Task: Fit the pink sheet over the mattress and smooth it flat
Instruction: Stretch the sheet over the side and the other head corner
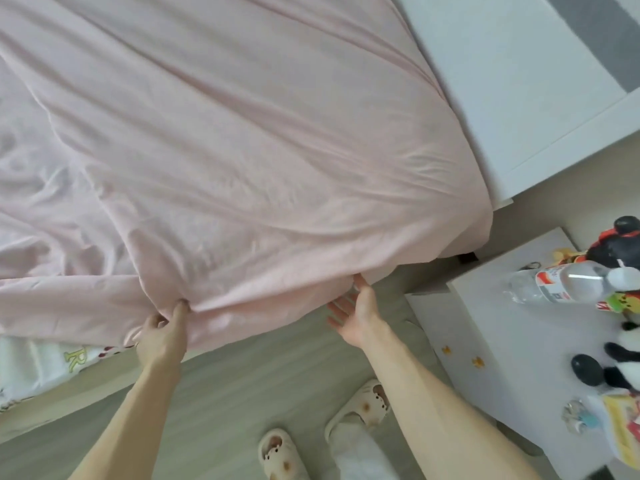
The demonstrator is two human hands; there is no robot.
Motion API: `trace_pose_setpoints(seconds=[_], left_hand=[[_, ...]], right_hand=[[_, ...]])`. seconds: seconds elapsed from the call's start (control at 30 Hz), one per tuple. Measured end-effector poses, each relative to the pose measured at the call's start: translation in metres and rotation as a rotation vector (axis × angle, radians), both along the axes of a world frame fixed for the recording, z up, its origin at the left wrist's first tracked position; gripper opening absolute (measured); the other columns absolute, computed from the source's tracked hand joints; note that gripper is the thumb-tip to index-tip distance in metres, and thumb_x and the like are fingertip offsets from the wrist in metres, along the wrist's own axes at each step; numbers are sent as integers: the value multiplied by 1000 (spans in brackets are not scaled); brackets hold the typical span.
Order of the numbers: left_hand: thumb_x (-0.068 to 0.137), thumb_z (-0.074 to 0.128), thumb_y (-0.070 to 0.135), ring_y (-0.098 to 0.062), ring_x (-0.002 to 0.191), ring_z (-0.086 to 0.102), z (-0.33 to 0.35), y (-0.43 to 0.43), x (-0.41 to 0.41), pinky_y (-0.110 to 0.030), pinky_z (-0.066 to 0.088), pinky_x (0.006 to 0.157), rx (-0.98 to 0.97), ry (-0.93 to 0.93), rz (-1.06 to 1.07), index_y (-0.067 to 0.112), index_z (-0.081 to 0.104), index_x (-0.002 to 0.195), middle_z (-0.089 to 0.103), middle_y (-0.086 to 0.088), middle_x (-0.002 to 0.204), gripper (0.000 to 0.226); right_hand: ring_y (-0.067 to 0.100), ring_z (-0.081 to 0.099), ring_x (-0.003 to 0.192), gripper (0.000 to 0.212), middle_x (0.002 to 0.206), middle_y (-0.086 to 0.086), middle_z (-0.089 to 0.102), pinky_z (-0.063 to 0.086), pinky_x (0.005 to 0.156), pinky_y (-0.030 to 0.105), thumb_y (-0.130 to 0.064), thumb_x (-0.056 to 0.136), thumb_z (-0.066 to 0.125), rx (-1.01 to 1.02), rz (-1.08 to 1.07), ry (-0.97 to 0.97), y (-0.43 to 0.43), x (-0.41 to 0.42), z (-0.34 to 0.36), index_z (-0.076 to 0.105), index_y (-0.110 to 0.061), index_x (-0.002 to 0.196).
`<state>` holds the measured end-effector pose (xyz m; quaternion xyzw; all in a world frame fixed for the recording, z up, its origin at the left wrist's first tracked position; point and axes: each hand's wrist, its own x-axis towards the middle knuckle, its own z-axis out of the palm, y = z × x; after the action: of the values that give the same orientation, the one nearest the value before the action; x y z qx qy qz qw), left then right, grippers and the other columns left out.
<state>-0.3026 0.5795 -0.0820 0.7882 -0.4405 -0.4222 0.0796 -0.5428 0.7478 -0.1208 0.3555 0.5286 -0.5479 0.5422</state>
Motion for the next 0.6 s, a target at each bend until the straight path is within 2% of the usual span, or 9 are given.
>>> trace_pose_setpoints(seconds=[0.1, 0.17, 0.2, 0.27, 0.33, 0.4, 0.47, 0.53, 0.6], left_hand=[[83, 59, 65, -24, 61, 43, 1, -4, 6, -33, 40, 55, 84, 120, -65, 18, 59, 102, 52, -5, 78, 51], [82, 58, 70, -21, 54, 34, 1, -7, 6, -28, 30, 49, 117, 111, -173, 21, 61, 94, 51, -4, 72, 50], [84, 61, 65, -20, 53, 33, 5, -8, 6, -27, 29, 49, 114, 120, -189, 21, 62, 93, 52, -4, 71, 45], [86, 67, 44, -21, 55, 36, 10, -7, 1, -30, 31, 51, 83, 200, -128, 15, 65, 96, 52, -4, 71, 30], [83, 67, 30, -24, 65, 46, 20, 0, 0, -32, 41, 58, 61, 291, -7, 14, 66, 89, 56, -6, 76, 16], [82, 66, 21, -24, 77, 57, 29, 14, 5, -30, 50, 70, 73, 419, 168, 18, 65, 86, 62, -6, 89, 5], [86, 64, 14, -22, 85, 63, 39, 28, 13, -31, 52, 80, 139, 608, 335, 16, 64, 90, 63, -4, 95, 5], [88, 61, 10, -25, 88, 65, 48, 39, 19, -35, 53, 86, 198, 734, 428, 14, 61, 93, 62, -4, 93, 5], [90, 57, 6, -27, 85, 67, 53, 47, 24, -38, 54, 84, 222, 803, 492, 10, 58, 89, 60, -7, 89, 5]], right_hand=[[23, 65, 94, 45, 105, 5, 70, 53, 74, 32, -51, 83, 67, -25, -89, 33, -7, 7, -4, 65, -16, 112], [20, 67, 85, 35, 97, 2, 73, 50, 57, 27, -45, 85, 69, -19, -81, 93, -7, 11, -4, 70, -19, 108], [19, 67, 81, 28, 93, 1, 73, 49, 53, 25, -41, 86, 68, -8, -62, 122, -7, 17, -1, 71, -20, 104], [19, 66, 77, 17, 87, 2, 72, 47, 52, 25, -32, 87, 67, 16, -50, 172, -4, 23, 6, 72, -20, 98], [19, 63, 77, 13, 88, 5, 69, 48, 56, 27, -24, 87, 65, 13, -120, 206, 2, 28, 17, 71, -17, 96], [22, 63, 87, 17, 96, 8, 68, 52, 72, 30, -17, 86, 63, -29, -220, 192, 13, 32, 31, 70, -14, 102], [27, 65, 98, 24, 103, 12, 69, 54, 85, 36, -12, 90, 58, -104, -295, 166, 26, 38, 46, 67, -9, 113], [28, 68, 98, 28, 107, 13, 71, 58, 79, 36, -13, 95, 56, -145, -332, 181, 40, 43, 56, 65, -6, 120], [25, 71, 98, 32, 114, 10, 72, 60, 72, 35, -26, 94, 62, -132, -316, 218, 51, 50, 61, 65, -12, 124]])
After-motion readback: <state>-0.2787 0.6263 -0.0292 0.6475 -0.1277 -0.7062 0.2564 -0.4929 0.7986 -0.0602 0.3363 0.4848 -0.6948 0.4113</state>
